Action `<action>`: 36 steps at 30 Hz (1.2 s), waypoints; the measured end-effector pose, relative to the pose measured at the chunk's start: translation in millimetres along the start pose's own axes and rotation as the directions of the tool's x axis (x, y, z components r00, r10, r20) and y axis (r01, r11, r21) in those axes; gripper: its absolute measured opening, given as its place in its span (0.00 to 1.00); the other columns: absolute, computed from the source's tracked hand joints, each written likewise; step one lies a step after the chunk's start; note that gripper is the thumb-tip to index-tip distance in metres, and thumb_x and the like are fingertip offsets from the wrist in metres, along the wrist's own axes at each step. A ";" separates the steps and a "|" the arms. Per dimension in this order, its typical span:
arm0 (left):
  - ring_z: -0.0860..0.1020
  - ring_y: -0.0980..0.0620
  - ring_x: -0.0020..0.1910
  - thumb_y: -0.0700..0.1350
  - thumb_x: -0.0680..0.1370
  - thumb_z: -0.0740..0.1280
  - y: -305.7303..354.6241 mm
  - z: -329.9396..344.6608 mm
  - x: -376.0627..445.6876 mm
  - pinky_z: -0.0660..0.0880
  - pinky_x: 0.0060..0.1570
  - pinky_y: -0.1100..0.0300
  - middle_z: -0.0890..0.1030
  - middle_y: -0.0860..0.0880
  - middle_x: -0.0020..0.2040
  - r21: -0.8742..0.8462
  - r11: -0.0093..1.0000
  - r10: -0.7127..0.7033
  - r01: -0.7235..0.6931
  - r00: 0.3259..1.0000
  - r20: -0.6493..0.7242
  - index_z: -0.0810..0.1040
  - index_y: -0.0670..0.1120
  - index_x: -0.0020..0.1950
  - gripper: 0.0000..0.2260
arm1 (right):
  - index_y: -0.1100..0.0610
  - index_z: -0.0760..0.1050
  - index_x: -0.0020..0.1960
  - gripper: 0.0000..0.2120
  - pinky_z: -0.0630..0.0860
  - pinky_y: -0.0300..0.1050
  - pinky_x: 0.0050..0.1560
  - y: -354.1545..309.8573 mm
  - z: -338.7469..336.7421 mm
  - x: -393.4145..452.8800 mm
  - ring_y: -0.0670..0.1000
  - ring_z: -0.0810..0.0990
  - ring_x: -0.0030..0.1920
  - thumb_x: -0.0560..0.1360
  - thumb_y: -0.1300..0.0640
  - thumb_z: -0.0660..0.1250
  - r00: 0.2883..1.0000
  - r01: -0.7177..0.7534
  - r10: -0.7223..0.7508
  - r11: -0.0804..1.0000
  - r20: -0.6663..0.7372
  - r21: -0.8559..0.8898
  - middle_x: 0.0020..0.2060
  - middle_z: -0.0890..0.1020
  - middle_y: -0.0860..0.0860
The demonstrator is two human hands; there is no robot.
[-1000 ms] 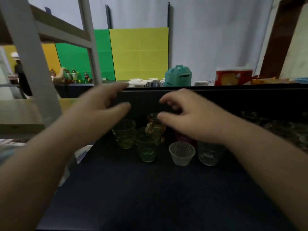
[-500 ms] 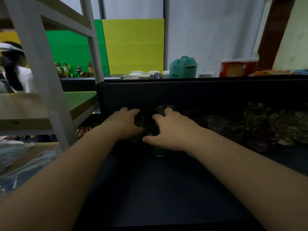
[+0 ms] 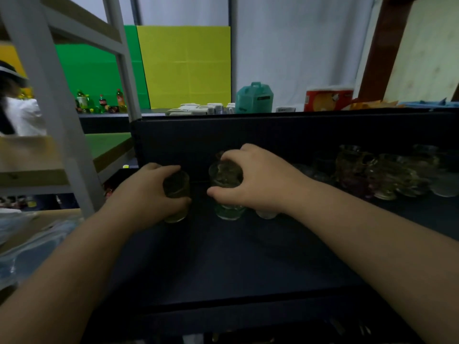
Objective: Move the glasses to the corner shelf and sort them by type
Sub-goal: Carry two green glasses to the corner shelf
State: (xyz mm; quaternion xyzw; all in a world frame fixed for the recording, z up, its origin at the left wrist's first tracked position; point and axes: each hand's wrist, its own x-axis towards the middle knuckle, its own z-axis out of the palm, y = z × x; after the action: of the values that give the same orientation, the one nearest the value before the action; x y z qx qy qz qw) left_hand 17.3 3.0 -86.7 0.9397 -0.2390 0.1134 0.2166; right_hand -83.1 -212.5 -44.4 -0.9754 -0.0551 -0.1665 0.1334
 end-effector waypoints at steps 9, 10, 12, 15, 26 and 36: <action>0.73 0.59 0.55 0.67 0.63 0.69 165.8 8.3 -66.6 0.73 0.53 0.59 0.67 0.63 0.62 -0.126 0.952 0.267 -0.278 0.959 -0.099 0.67 0.60 0.73 0.39 | 0.43 0.70 0.69 0.38 0.75 0.45 0.55 94.4 -83.5 -140.0 0.44 0.75 0.54 0.65 0.25 0.65 0.975 -0.164 0.161 0.986 -0.154 -0.006 0.56 0.73 0.41; 0.73 0.60 0.54 0.68 0.63 0.69 189.0 16.2 -71.2 0.73 0.52 0.61 0.67 0.63 0.61 -0.154 0.937 0.299 -0.313 0.949 -0.104 0.68 0.60 0.73 0.39 | 0.43 0.69 0.70 0.39 0.75 0.44 0.55 111.0 -91.7 -158.7 0.44 0.74 0.55 0.65 0.25 0.65 0.968 -0.196 0.190 0.980 -0.165 -0.020 0.57 0.73 0.41; 0.74 0.62 0.54 0.71 0.62 0.67 236.2 35.8 -79.5 0.74 0.52 0.60 0.68 0.64 0.62 -0.202 0.907 0.358 -0.370 0.929 -0.093 0.68 0.61 0.73 0.40 | 0.42 0.69 0.70 0.38 0.72 0.42 0.52 145.3 -108.3 -197.1 0.43 0.74 0.54 0.65 0.25 0.65 0.947 -0.267 0.257 0.963 -0.196 -0.028 0.56 0.72 0.40; 0.73 0.63 0.55 0.72 0.62 0.67 306.7 69.1 -88.8 0.74 0.52 0.60 0.68 0.66 0.61 -0.266 0.866 0.420 -0.423 0.905 -0.073 0.67 0.62 0.73 0.40 | 0.43 0.69 0.70 0.38 0.71 0.42 0.49 199.3 -134.0 -255.3 0.43 0.73 0.52 0.65 0.25 0.65 0.903 -0.356 0.337 0.934 -0.266 -0.027 0.54 0.71 0.40; 0.69 0.61 0.60 0.68 0.67 0.69 534.5 173.5 -92.6 0.68 0.52 0.63 0.66 0.62 0.66 -0.267 0.777 0.590 -0.570 0.807 -0.005 0.63 0.63 0.75 0.38 | 0.46 0.69 0.72 0.38 0.71 0.42 0.50 354.7 -213.7 -418.5 0.45 0.73 0.54 0.67 0.27 0.66 0.734 -0.581 0.537 0.813 -0.416 0.025 0.55 0.70 0.42; 0.71 0.58 0.58 0.70 0.66 0.67 678.0 254.4 -35.7 0.73 0.55 0.59 0.67 0.59 0.66 -0.289 0.681 0.706 -0.673 0.708 0.015 0.63 0.61 0.75 0.39 | 0.47 0.71 0.71 0.39 0.69 0.41 0.52 476.3 -250.1 -461.7 0.44 0.72 0.56 0.66 0.28 0.67 0.630 -0.675 0.599 0.737 -0.495 0.034 0.55 0.71 0.43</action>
State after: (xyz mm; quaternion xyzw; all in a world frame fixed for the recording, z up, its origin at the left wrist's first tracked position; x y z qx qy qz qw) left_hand -323.4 -637.0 -82.7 0.7479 -0.6014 0.0948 0.2647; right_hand -521.7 -767.8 -89.1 -0.8663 0.3414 -0.3453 0.1171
